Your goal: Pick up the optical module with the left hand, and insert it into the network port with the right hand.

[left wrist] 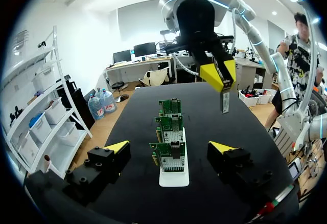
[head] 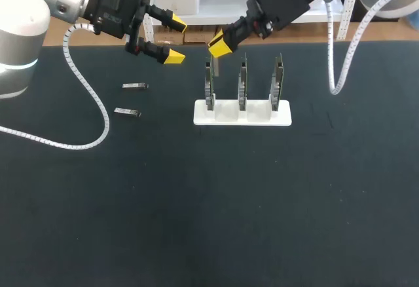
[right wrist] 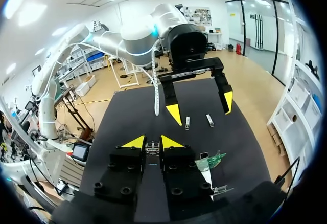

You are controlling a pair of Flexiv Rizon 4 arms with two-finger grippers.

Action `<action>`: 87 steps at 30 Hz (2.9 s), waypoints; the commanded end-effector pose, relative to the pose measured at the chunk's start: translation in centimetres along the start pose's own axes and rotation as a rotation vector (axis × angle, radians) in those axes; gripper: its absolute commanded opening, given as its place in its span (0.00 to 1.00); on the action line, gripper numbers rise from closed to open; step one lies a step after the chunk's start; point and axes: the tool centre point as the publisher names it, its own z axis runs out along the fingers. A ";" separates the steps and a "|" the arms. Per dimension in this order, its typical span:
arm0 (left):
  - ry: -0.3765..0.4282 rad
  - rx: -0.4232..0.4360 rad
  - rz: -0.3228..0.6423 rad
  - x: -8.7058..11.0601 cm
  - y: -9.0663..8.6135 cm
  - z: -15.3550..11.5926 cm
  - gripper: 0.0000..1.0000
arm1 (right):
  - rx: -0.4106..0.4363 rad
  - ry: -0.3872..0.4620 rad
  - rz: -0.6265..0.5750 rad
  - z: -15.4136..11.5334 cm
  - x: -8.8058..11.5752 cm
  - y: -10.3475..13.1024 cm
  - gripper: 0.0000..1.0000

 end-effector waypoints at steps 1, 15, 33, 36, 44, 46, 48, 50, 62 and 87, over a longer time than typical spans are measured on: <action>0.006 0.005 -0.002 -0.1 0.2 0.0 1.00 | 0.005 0.001 0.002 -0.1 0.2 0.3 0.00; 0.006 0.005 -0.002 -0.1 0.2 0.0 1.00 | 0.011 0.005 0.012 -0.5 0.6 0.2 0.00; 0.006 0.005 -0.002 -0.1 0.2 0.0 1.00 | -0.002 0.008 0.007 -0.4 0.3 -0.3 0.00; 0.006 0.005 -0.002 -0.1 0.2 0.0 1.00 | -0.005 0.010 0.005 -0.3 0.3 -0.6 0.00; 0.006 0.005 -0.002 -0.1 0.2 0.0 1.00 | -0.017 0.005 0.008 -0.1 0.4 -1.3 0.00; 0.006 0.005 -0.002 -0.1 0.2 0.0 1.00 | -0.020 0.004 0.008 0.0 0.5 -1.3 0.00; 0.006 0.005 -0.002 -0.1 0.2 0.0 1.00 | -0.021 0.001 0.009 0.0 0.5 -1.4 0.00; 0.006 0.005 -0.002 -0.1 0.2 0.0 1.00 | -0.022 0.001 0.009 0.0 0.5 -1.4 0.00; 0.006 0.005 -0.002 -0.1 0.2 0.0 1.00 | -0.026 -0.002 0.017 0.2 0.9 -1.4 0.00; 0.006 0.005 -0.002 -0.1 0.2 0.0 1.00 | -0.033 -0.008 0.025 0.3 1.1 -2.9 0.00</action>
